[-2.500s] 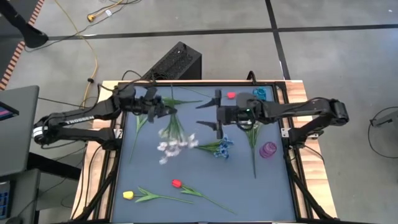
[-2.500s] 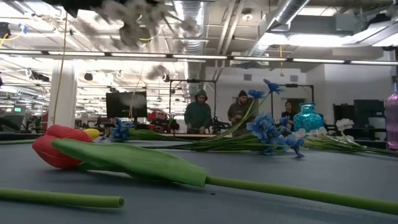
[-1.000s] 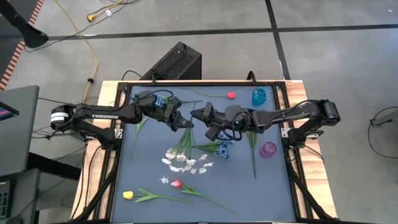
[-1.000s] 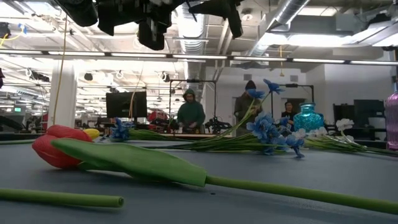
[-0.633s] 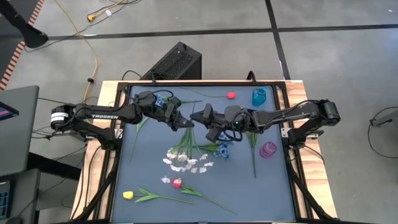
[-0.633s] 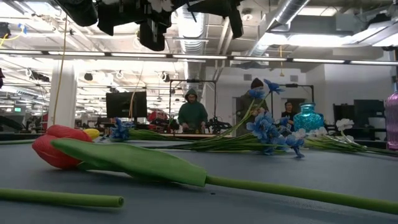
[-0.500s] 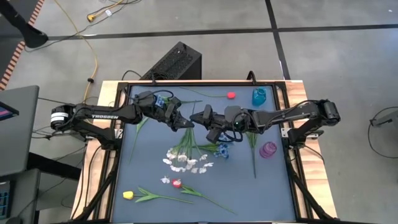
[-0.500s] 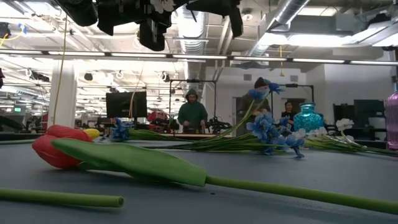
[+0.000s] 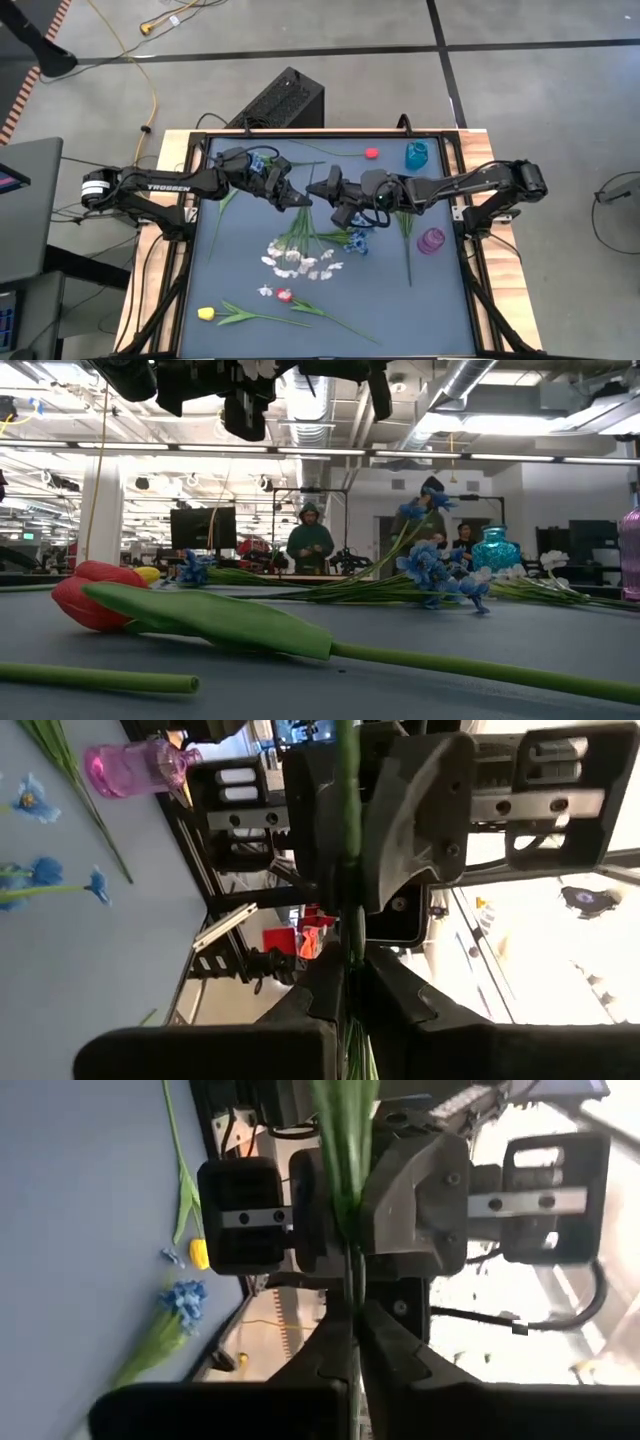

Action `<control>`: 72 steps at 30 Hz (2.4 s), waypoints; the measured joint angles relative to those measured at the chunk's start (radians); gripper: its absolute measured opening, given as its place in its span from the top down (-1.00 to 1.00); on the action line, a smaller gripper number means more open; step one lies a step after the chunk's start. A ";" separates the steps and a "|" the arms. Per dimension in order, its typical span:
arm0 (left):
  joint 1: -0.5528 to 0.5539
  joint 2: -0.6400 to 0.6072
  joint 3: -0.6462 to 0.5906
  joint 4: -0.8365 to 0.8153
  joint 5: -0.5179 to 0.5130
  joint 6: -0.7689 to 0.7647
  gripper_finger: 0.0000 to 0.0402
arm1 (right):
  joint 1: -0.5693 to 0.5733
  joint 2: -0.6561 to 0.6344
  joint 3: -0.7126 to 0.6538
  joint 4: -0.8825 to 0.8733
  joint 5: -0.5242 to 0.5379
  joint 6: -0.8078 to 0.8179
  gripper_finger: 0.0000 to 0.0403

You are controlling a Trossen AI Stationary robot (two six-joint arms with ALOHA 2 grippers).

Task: Sort flowers into vase by color
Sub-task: Put the bottom white flowers into the blue vase

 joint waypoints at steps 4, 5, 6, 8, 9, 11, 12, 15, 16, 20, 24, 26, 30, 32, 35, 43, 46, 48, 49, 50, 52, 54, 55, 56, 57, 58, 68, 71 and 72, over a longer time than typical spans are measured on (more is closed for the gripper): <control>0.000 0.000 0.000 0.007 -0.028 0.029 0.87 | -0.001 0.000 0.000 -0.011 0.001 0.132 0.87; 0.003 0.000 0.000 0.009 -0.032 0.044 0.82 | 0.000 0.000 0.000 -0.012 0.001 0.165 0.87; 0.007 0.000 0.000 0.011 -0.031 0.056 0.78 | 0.003 0.000 0.000 -0.016 0.002 0.196 0.87; 0.023 0.000 0.000 0.011 -0.025 0.081 0.67 | 0.008 -0.002 0.000 -0.033 0.005 0.252 0.87; 0.036 0.000 0.000 0.009 -0.011 0.095 0.61 | 0.011 -0.005 0.000 -0.046 0.006 0.280 0.87; 0.072 0.000 0.000 0.008 0.025 0.116 0.49 | 0.019 -0.011 0.000 -0.072 0.011 0.331 0.87; 0.089 0.000 0.000 0.010 0.047 0.127 0.44 | 0.020 -0.014 0.000 -0.082 0.018 0.357 0.87; 0.149 0.000 0.000 0.015 0.089 0.153 0.28 | 0.026 -0.037 0.000 -0.152 0.005 0.442 0.87; 0.173 0.000 0.000 0.017 0.107 0.162 0.24 | 0.029 -0.049 0.000 -0.169 0.000 0.477 0.87; 0.255 -0.007 0.000 0.017 0.166 0.217 0.14 | 0.023 -0.128 0.000 -0.292 -0.017 0.654 0.87; 0.330 -0.026 0.000 0.015 0.153 0.287 0.13 | -0.033 -0.235 -0.001 -0.437 -0.081 0.859 0.87; 0.350 -0.031 0.000 0.011 0.147 0.308 0.13 | -0.077 -0.305 -0.025 -0.491 -0.122 0.950 0.87; 0.370 -0.036 0.000 0.010 0.144 0.319 0.14 | -0.176 -0.477 -0.141 -0.519 -0.136 1.103 0.87; 0.372 -0.036 0.000 0.008 0.143 0.322 0.14 | -0.235 -0.573 -0.224 -0.495 -0.134 1.189 0.87; 0.371 -0.036 0.000 0.007 0.138 0.337 0.14 | -0.321 -0.717 -0.356 -0.399 -0.134 1.279 0.87; 0.361 -0.036 0.000 0.003 0.097 0.386 0.14 | -0.498 -0.941 -0.607 -0.283 -0.019 1.343 0.87; 0.346 -0.036 0.000 0.003 0.077 0.403 0.14 | -0.546 -0.971 -0.675 -0.220 0.066 1.352 0.87; 0.336 -0.036 0.000 0.003 0.067 0.405 0.14 | -0.573 -0.977 -0.711 -0.161 0.097 1.353 0.87; 0.333 -0.036 0.000 0.003 0.063 0.405 0.14 | -0.589 -0.976 -0.727 -0.137 0.112 1.359 0.87; 0.329 -0.036 0.000 0.003 0.056 0.407 0.14 | -0.602 -0.975 -0.742 -0.116 0.126 1.368 0.87; 0.325 -0.036 0.000 0.003 0.053 0.411 0.14 | -0.627 -0.970 -0.768 -0.065 0.162 1.393 0.87; 0.324 -0.036 0.000 0.003 0.053 0.411 0.14 | -0.645 -0.970 -0.789 -0.054 0.205 1.413 0.87; 0.324 -0.036 0.000 0.002 0.053 0.410 0.14 | -0.653 -0.966 -0.795 -0.052 0.221 1.414 0.87; 0.324 -0.036 0.000 0.001 0.053 0.408 0.14 | -0.657 -0.963 -0.801 -0.047 0.236 1.415 0.87; 0.324 -0.036 0.000 0.002 0.053 0.404 0.14 | -0.660 -0.962 -0.806 -0.043 0.237 1.415 0.87; 0.324 -0.036 0.000 0.001 0.053 0.400 0.14 | -0.663 -0.961 -0.813 -0.033 0.238 1.422 0.87; 0.324 -0.036 0.000 -0.024 0.049 0.392 0.14 | -0.673 -0.939 -0.858 -0.033 0.306 1.533 0.87; 0.324 -0.036 0.000 -0.033 0.048 0.392 0.14 | -0.674 -0.924 -0.858 -0.022 0.323 1.534 0.87; 0.324 -0.036 0.000 -0.040 0.048 0.393 0.14 | -0.674 -0.918 -0.858 -0.025 0.323 1.534 0.87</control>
